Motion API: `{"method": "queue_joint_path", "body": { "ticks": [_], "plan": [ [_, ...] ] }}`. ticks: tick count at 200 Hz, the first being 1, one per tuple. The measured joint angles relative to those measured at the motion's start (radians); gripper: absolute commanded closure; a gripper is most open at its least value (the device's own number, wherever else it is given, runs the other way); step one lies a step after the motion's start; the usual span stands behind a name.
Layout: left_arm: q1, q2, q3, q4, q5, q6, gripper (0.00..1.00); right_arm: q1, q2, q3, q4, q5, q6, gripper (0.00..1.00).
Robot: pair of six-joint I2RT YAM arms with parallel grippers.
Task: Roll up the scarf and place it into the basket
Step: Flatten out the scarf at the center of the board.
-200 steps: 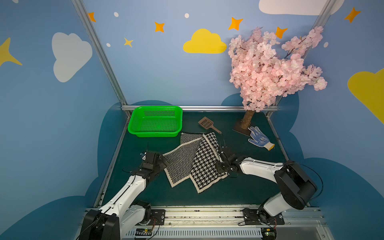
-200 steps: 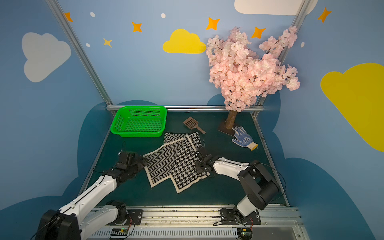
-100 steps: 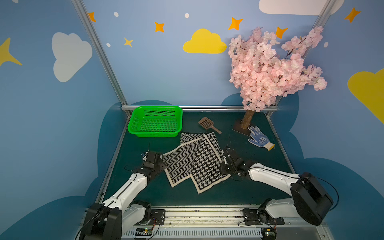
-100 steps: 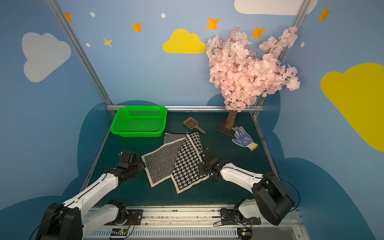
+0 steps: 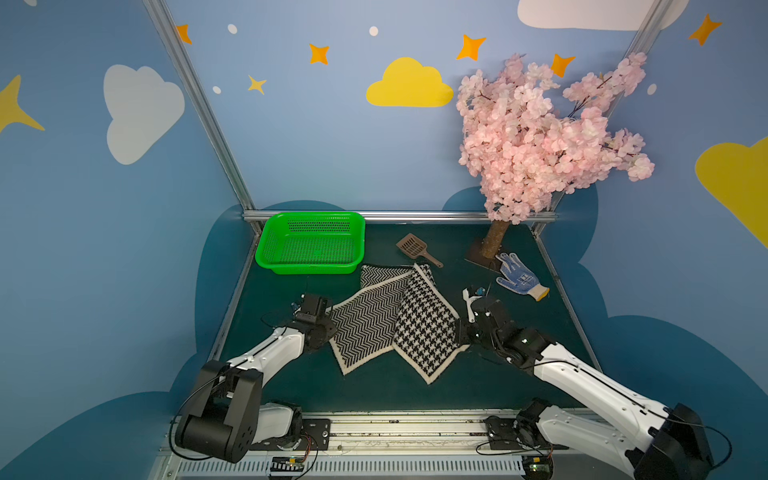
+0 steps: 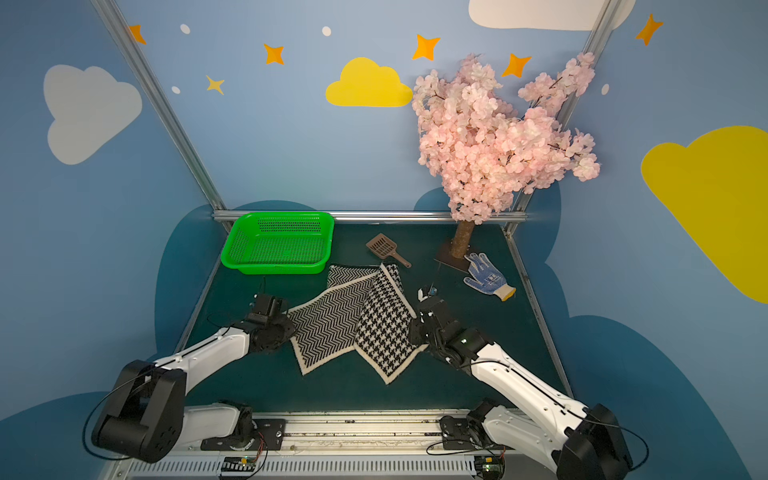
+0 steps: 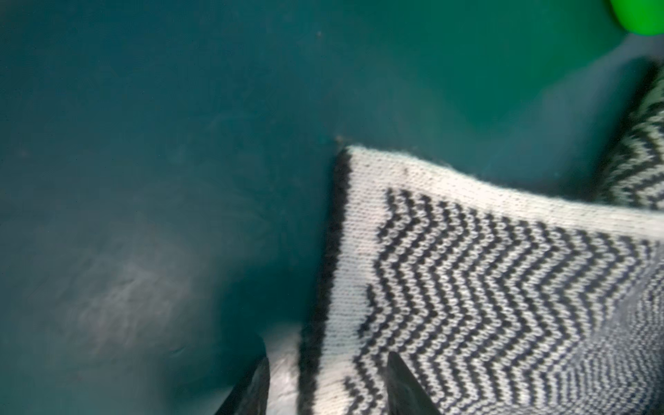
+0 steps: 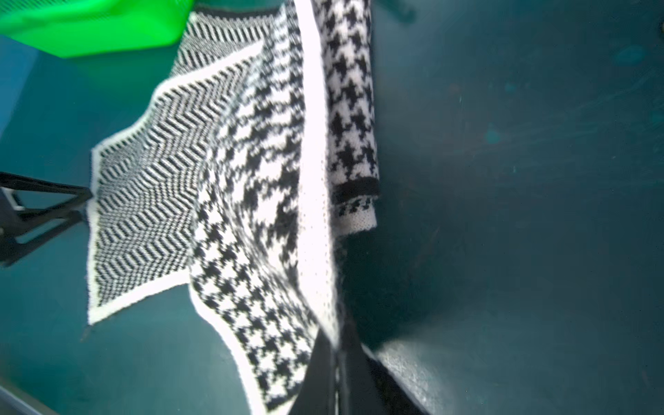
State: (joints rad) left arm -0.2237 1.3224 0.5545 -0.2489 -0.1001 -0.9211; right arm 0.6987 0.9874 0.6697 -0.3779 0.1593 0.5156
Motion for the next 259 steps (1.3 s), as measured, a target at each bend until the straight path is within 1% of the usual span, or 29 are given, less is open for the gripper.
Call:
{"method": "queue_joint_path", "body": {
  "ticks": [25,34,61,73,84,96,108,127,147,167,187,230,242,259],
  "plan": [
    [-0.005,0.024,0.013,0.004,-0.006,-0.002,0.55,-0.008,-0.056,0.000,-0.019,0.014,-0.005,1.00],
    [-0.009,0.037,0.027,-0.008,-0.014,0.003,0.62,-0.013,-0.066,0.002,-0.032,0.015,-0.008,1.00],
    [-0.033,0.118,0.109,-0.074,-0.039,0.039,0.66,-0.027,-0.068,0.025,-0.071,0.014,-0.017,1.00],
    [-0.047,0.156,0.150,-0.111,-0.056,0.058,0.70,-0.031,-0.068,0.039,-0.080,0.012,-0.020,1.00],
    [-0.060,0.185,0.180,-0.139,-0.071,0.068,0.76,-0.035,-0.068,0.054,-0.092,0.011,-0.024,1.00],
    [-0.069,0.209,0.207,-0.171,-0.088,0.082,0.88,-0.045,-0.069,0.071,-0.106,0.010,-0.026,1.00],
    [-0.073,0.230,0.230,-0.198,-0.093,0.093,0.97,-0.061,-0.075,0.085,-0.117,0.006,-0.027,1.00],
    [-0.074,0.256,0.264,-0.230,-0.088,0.103,0.97,-0.097,-0.101,0.103,-0.141,0.000,-0.034,1.00],
    [-0.075,0.263,0.283,-0.254,-0.070,0.111,0.97,-0.163,-0.141,0.129,-0.185,-0.006,-0.048,1.00],
    [-0.076,0.255,0.312,-0.308,-0.064,0.122,0.97,-0.274,-0.171,0.176,-0.241,-0.018,-0.064,1.00],
    [-0.055,0.214,0.370,-0.367,-0.066,0.147,0.97,-0.449,-0.192,0.233,-0.294,-0.068,-0.088,1.00],
    [0.083,0.079,0.501,-0.417,-0.078,0.210,0.97,-0.871,-0.178,0.387,-0.394,-0.253,-0.134,1.00],
    [0.117,0.058,0.523,-0.429,-0.084,0.225,0.97,-0.967,-0.158,0.436,-0.415,-0.308,-0.133,1.00],
    [0.162,0.044,0.556,-0.447,-0.089,0.244,0.97,-1.076,-0.128,0.491,-0.432,-0.378,-0.115,1.00]
  ]
}}
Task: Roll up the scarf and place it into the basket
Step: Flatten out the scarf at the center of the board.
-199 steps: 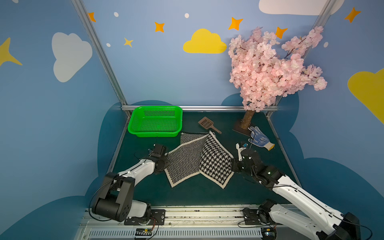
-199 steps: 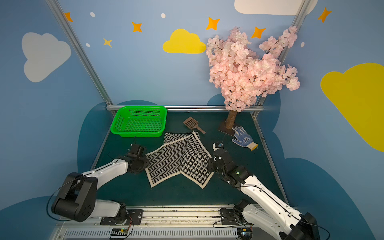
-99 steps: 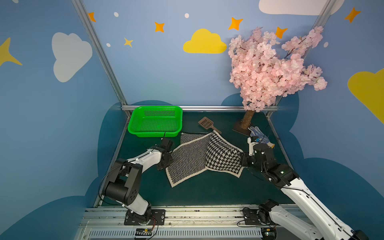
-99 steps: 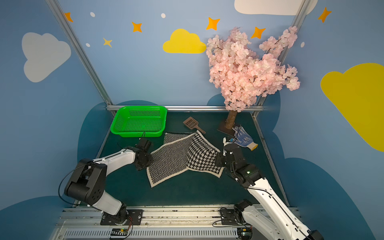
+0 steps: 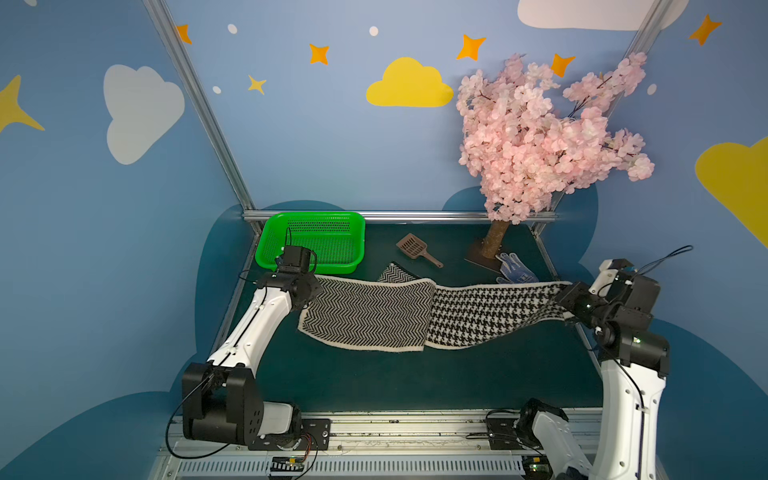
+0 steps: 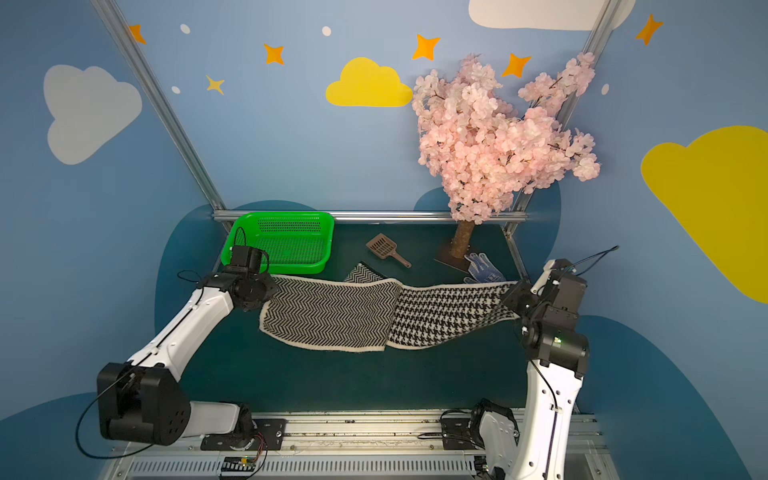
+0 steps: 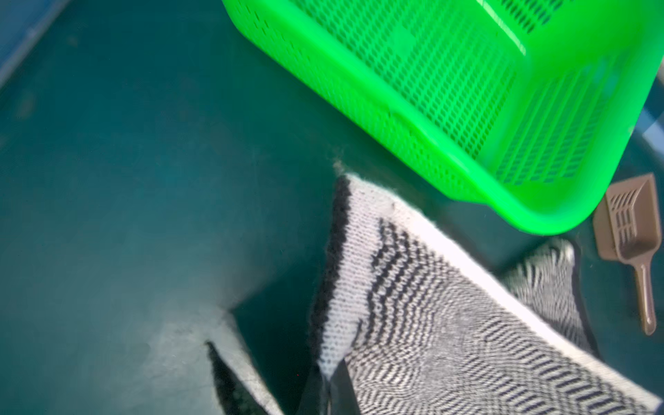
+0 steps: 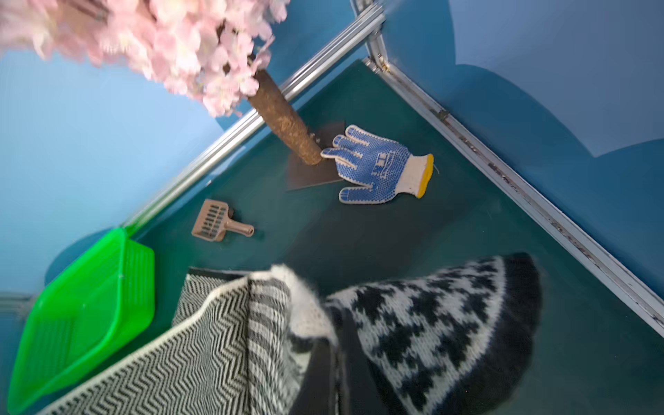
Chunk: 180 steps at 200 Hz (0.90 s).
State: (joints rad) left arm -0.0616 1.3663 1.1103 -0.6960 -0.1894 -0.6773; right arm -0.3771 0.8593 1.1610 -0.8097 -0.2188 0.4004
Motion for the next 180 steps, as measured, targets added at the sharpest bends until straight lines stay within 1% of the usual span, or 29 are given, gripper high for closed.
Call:
{"method": "queue_joint_path", "body": {
  "ticks": [18,34,50,89,112,148,180],
  "plan": [
    [0.042,-0.001,0.034,-0.015,-0.006,0.014,0.97,-0.072,0.017,0.043,-0.026,-0.052,0.034,1.00],
    [0.077,-0.001,0.059,-0.021,-0.016,0.021,0.97,-0.112,0.026,0.095,-0.067,-0.063,0.066,1.00],
    [0.111,-0.002,0.074,-0.019,-0.032,0.022,0.97,-0.146,0.040,0.183,-0.111,-0.059,0.093,1.00],
    [0.180,-0.039,0.047,0.016,-0.075,0.001,0.97,-0.199,0.110,0.428,-0.185,-0.051,0.147,1.00],
    [0.210,-0.073,0.024,0.042,-0.101,-0.026,0.97,-0.227,0.158,0.531,-0.225,-0.049,0.173,1.00],
    [0.268,-0.085,-0.011,0.099,-0.127,-0.053,0.97,-0.242,0.214,0.653,-0.313,0.043,0.182,1.00],
    [0.307,-0.059,-0.023,0.132,-0.157,-0.069,0.97,-0.243,0.228,0.736,-0.367,0.114,0.176,1.00]
  ]
}}
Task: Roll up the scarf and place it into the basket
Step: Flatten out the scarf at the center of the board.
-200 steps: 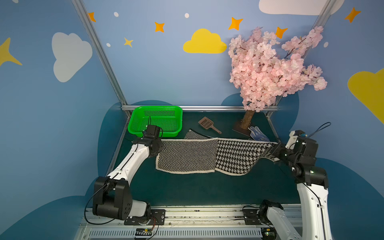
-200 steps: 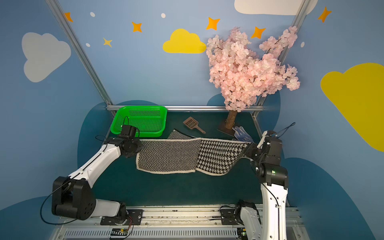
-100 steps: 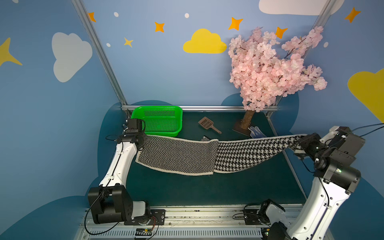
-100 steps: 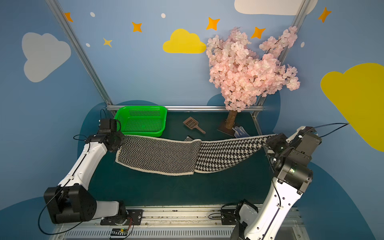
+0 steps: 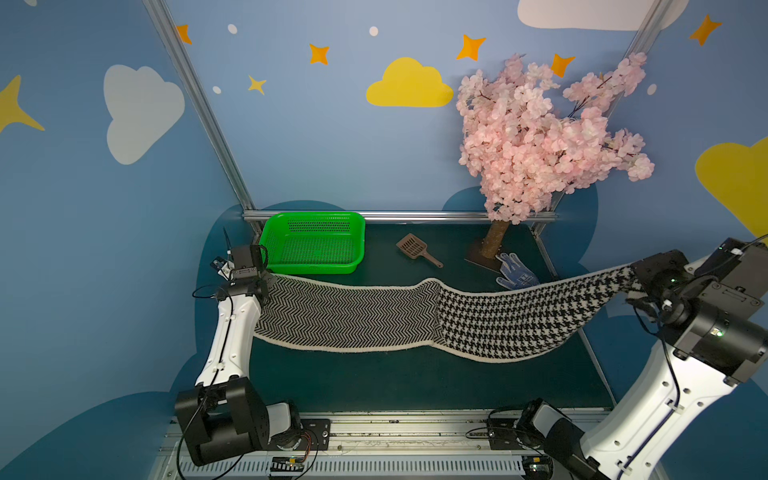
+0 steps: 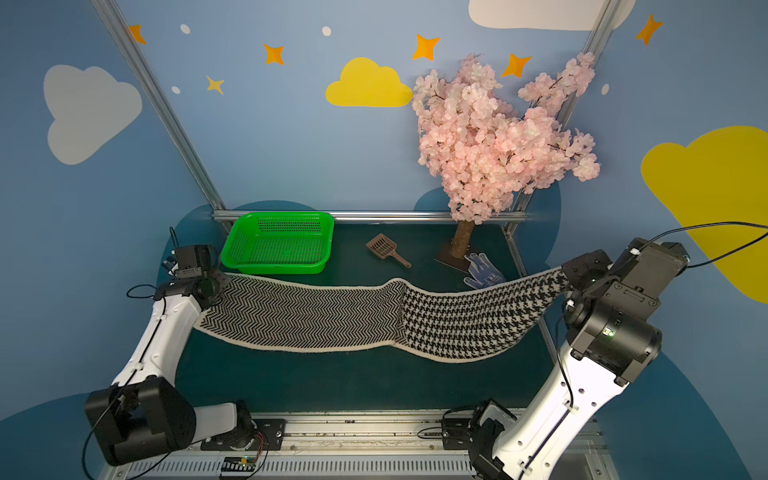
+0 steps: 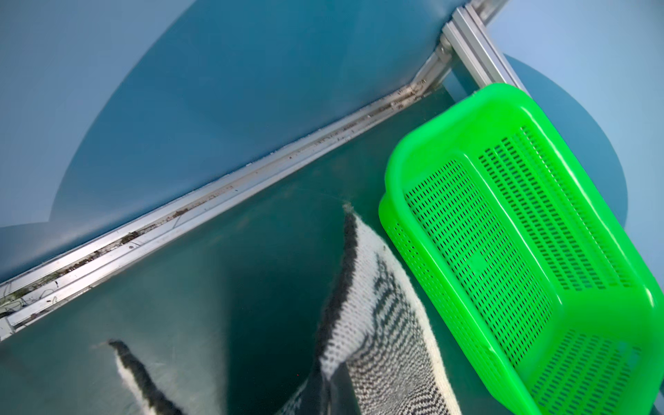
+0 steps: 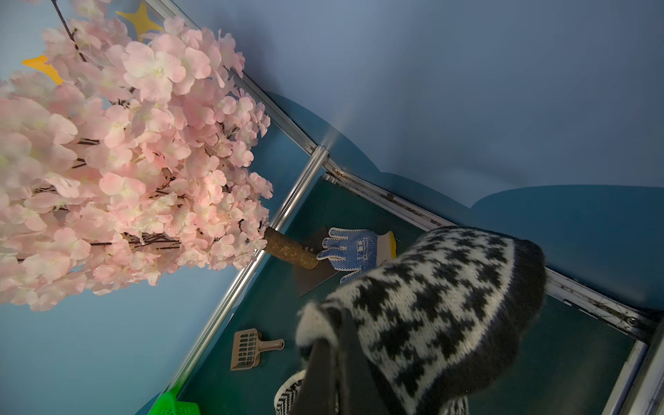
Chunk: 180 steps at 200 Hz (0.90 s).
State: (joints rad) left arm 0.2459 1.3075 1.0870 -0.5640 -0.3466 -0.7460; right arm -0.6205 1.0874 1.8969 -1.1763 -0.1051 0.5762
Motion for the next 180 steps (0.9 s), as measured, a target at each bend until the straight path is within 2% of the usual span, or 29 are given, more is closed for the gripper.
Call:
{"method": "queue_joint_path", "body": {
  "ticks": [27,35,53,61,79,88,135,180],
  "plan": [
    [0.001,0.037,0.006,0.004,-0.029,-0.010,0.97,0.000,0.015,0.065,-0.028,0.038,-0.002,1.00],
    [0.001,0.037,0.006,0.004,-0.039,-0.012,0.93,0.000,0.021,0.084,-0.034,0.049,-0.002,1.00],
    [0.002,0.034,0.011,0.010,-0.037,-0.011,0.74,0.000,0.030,0.104,-0.032,0.040,0.000,1.00],
    [0.003,0.032,0.011,0.020,-0.020,-0.010,0.57,0.000,0.029,0.100,-0.031,0.027,0.005,1.00],
    [-0.008,0.009,-0.006,0.060,0.027,0.003,0.29,0.000,0.025,0.077,-0.016,-0.026,0.023,1.00],
    [-0.027,-0.014,-0.021,0.074,0.041,0.006,0.22,0.000,0.025,0.063,-0.002,-0.063,0.031,1.00],
    [-0.251,-0.119,-0.029,0.082,0.119,0.061,0.20,0.013,0.006,-0.125,0.154,-0.300,0.100,1.00],
    [-0.573,-0.196,-0.041,0.113,0.155,0.060,0.17,0.126,-0.008,-0.187,0.159,-0.364,0.093,1.00]
  ]
}}
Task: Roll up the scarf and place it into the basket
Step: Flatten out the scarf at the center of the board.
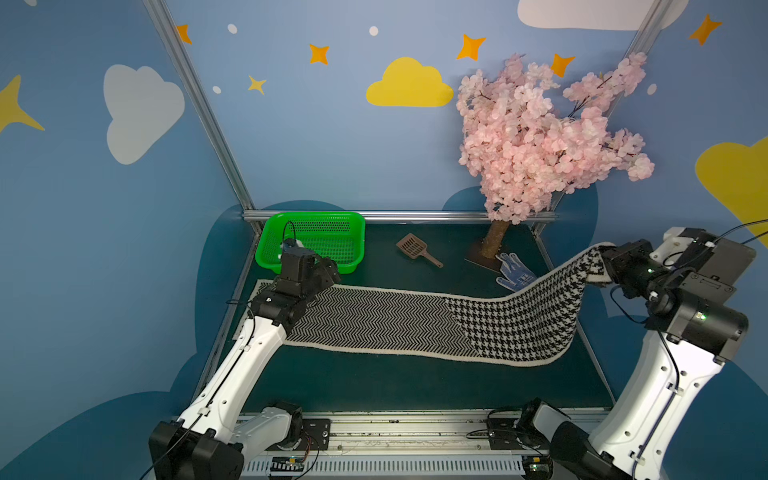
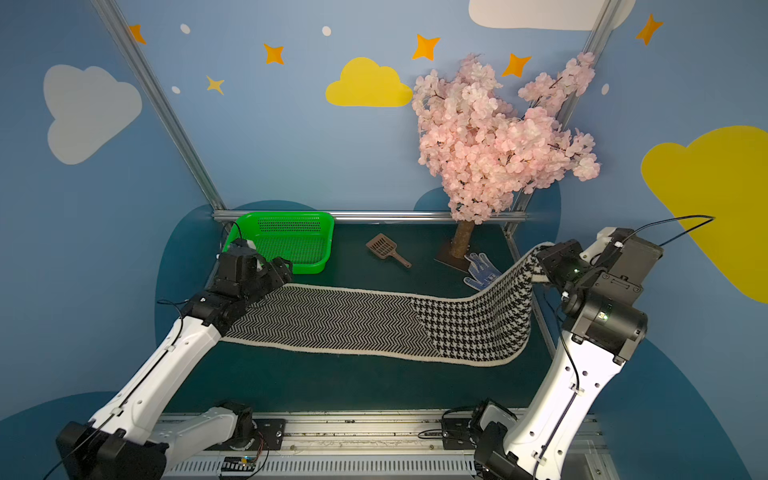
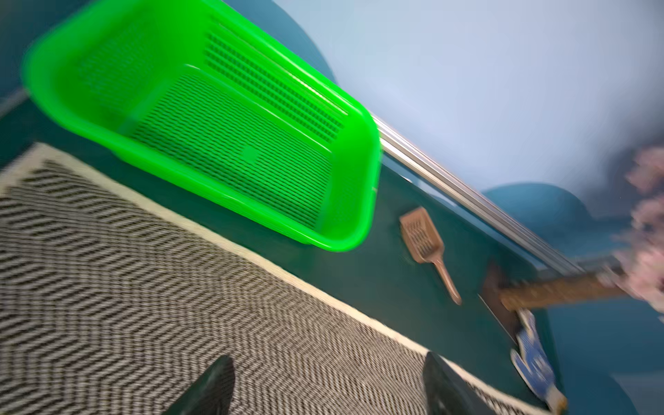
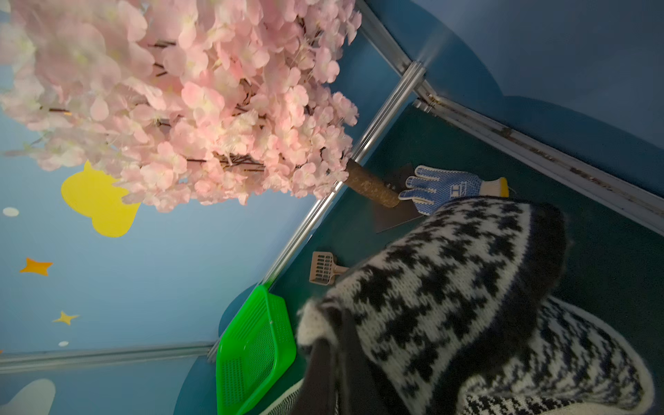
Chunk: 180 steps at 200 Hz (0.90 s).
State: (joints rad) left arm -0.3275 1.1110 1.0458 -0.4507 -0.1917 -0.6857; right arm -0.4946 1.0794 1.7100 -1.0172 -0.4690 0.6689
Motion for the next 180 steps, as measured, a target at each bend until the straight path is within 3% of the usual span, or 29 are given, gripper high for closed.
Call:
{"method": "queue_joint_path", "body": {
  "ticks": [39,79,129,180],
  "plan": [
    [-0.314,0.054,0.000,0.034,-0.050,-0.003,0.16,0.166,0.003,-0.005,-0.017,0.005,-0.042,1.00],
    [-0.542,0.143,0.047,0.058,-0.106,-0.018,0.16,0.275,0.108,0.095,-0.166,0.072,-0.148,1.00],
    [-0.754,0.333,0.227,0.096,-0.179,0.002,0.16,0.436,0.233,0.257,-0.388,0.227,-0.288,1.00],
    [-0.909,0.422,0.287,0.113,-0.269,0.035,0.17,0.600,0.303,0.304,-0.453,0.296,-0.265,1.00]
  ]
}}
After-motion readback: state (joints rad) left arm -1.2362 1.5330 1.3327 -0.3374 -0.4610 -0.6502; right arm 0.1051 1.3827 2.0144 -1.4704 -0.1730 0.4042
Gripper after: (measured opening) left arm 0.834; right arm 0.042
